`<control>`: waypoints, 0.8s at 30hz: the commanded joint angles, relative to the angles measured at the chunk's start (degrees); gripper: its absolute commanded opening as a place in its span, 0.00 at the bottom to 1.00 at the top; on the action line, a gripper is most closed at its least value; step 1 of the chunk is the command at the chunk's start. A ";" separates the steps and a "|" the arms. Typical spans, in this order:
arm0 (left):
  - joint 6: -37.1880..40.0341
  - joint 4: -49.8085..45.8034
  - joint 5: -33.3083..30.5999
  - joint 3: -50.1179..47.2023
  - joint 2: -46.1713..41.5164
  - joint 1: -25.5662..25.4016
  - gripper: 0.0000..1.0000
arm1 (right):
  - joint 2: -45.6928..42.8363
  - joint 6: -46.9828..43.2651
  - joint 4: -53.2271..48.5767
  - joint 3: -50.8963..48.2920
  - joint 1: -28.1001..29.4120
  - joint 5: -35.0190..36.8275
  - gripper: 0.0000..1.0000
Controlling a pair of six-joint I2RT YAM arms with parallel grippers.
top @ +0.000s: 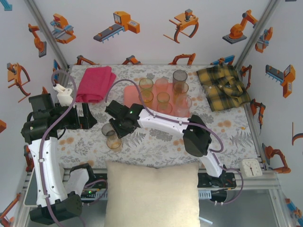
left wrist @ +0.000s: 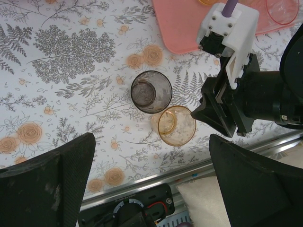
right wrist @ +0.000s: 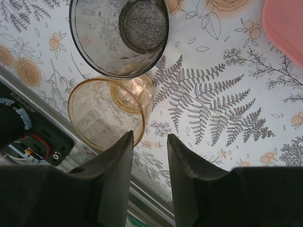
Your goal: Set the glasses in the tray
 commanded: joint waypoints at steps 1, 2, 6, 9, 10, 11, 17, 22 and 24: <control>-0.39 0.20 0.25 0.24 -0.61 0.40 0.97 | 1.29 0.52 1.29 0.30 0.14 0.46 0.36; -0.44 0.15 0.25 0.25 -0.66 0.43 0.97 | 1.47 0.60 1.32 0.30 0.14 0.46 0.36; -0.48 0.17 0.25 0.25 -0.55 0.43 0.97 | 1.95 0.57 1.63 0.29 0.19 0.30 0.36; -0.48 0.24 0.34 0.25 -0.55 0.43 0.97 | 2.43 0.58 1.80 0.37 0.13 0.29 0.36; -0.44 0.28 0.42 0.25 -0.51 0.43 0.97 | 2.52 0.61 1.83 0.46 0.12 0.29 0.36; -0.49 0.28 0.42 0.25 -0.51 0.43 0.97 | 2.60 0.60 1.92 0.48 0.16 0.29 0.36; -0.55 0.55 0.43 -0.25 -0.56 0.50 0.97 | 3.66 0.66 1.96 0.48 0.15 0.24 0.36; -0.54 0.70 0.54 -0.58 -0.74 0.50 0.97 | 4.10 0.86 1.98 0.03 0.16 0.98 0.35; -0.50 0.73 0.51 -0.78 -0.88 0.47 0.97 | 4.11 0.82 1.91 -0.12 0.17 1.33 0.34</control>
